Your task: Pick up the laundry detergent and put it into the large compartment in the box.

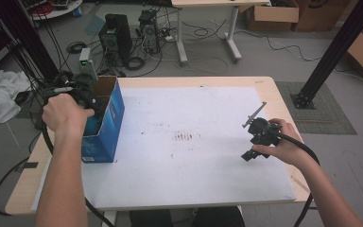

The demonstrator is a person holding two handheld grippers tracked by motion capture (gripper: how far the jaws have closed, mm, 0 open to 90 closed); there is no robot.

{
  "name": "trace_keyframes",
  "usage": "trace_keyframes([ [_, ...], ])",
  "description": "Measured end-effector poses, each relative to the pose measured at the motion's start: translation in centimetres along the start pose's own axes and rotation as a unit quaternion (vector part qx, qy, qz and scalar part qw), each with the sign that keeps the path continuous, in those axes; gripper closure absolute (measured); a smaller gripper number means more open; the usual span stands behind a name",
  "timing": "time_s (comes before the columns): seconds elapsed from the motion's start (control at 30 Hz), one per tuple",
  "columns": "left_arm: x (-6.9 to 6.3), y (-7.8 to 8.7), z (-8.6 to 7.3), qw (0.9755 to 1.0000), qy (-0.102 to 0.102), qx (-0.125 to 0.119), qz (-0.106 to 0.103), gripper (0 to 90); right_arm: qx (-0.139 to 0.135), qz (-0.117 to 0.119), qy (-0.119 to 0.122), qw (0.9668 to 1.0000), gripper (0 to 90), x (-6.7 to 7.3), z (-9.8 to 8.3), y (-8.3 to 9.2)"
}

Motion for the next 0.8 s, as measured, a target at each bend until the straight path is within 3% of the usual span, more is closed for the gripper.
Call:
trace_keyframes([
  [0.43,0.0,-1.9,-0.2,1.0,0.003,0.006,-0.005,37.6,-0.002,-0.002,-0.006,1.0,18.0,-0.3,-0.2,0.1],
  [0.8,0.1,-1.9,-0.5,0.9999,0.007,0.003,-0.012,37.3,-0.003,0.001,0.0,1.0,17.6,0.0,-0.1,-0.1],
])
Point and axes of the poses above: each handheld gripper's, and its own axes: y roughly backward along the jaws, z roughly out of its top, x roughly to its left, the point moved 9 cm from there along -y, roughly forward along the jaws, and after that the axes turned 8 degrees about -y, right-handed, at the moved point
